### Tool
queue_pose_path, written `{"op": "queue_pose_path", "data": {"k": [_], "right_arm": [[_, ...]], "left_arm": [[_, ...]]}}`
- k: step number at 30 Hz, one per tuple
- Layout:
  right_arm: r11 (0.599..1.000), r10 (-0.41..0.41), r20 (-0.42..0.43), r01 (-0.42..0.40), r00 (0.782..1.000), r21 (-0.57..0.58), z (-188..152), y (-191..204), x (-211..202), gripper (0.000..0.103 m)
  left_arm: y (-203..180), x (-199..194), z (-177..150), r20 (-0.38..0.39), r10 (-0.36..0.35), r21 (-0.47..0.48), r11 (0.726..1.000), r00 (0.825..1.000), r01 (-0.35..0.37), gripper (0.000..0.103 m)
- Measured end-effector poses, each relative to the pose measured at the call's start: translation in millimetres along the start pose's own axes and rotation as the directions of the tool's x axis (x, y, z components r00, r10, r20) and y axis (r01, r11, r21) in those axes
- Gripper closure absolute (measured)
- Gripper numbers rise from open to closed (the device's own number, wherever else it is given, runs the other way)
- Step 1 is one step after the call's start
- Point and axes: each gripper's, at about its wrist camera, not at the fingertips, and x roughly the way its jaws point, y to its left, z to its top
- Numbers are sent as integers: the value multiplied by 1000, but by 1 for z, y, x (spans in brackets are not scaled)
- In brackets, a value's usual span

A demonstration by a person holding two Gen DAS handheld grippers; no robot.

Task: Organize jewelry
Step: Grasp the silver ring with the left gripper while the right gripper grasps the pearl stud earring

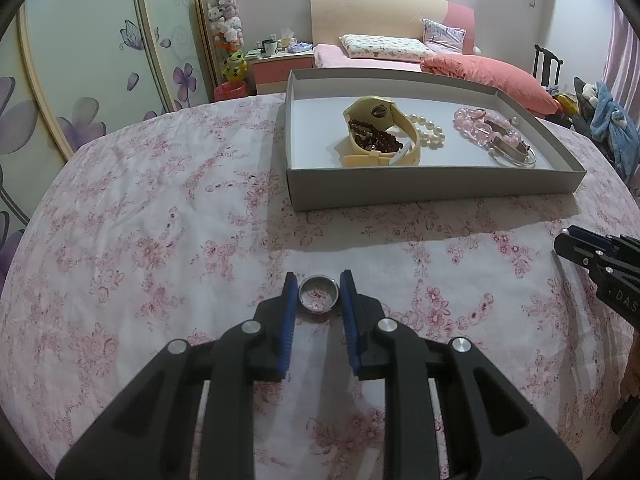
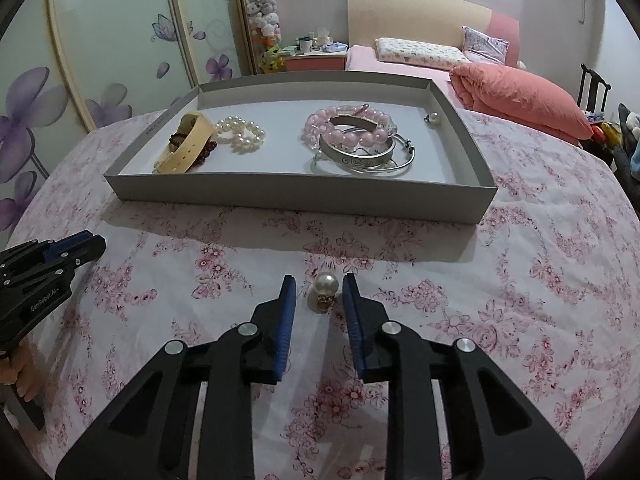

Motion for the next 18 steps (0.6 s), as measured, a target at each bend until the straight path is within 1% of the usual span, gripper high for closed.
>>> {"op": "queue_pose_path", "data": {"k": [7,18], "right_arm": [[1000,-4,-2,4,1000,9,3,-1,2,83],[1000,0,-2,0,1000,14,5,-3,4,84]], "left_arm": [[0,0,0,0,0,0,1000,1000,0,81],[0,0,0,0,1,0,1000,1000,-1,81]]}}
